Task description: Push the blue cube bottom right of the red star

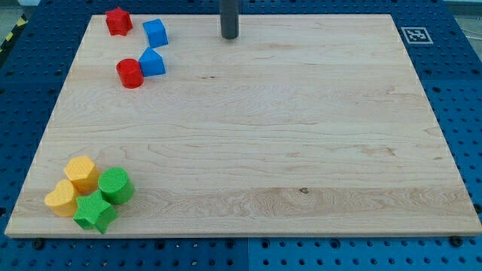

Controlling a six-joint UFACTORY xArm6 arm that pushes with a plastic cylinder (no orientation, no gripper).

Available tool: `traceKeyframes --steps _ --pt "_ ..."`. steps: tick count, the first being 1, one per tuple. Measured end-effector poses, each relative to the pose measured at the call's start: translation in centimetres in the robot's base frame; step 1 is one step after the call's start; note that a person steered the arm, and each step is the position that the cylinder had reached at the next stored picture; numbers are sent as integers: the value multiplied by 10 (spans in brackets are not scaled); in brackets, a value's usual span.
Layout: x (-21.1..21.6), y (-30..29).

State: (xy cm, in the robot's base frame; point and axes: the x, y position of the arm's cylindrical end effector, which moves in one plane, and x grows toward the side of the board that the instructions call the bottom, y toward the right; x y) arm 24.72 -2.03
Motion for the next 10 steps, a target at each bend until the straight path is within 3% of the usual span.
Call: traceKeyframes --steps 2,4,10 --pt "38 -44" --pt "38 -103" --pt "6 -137"
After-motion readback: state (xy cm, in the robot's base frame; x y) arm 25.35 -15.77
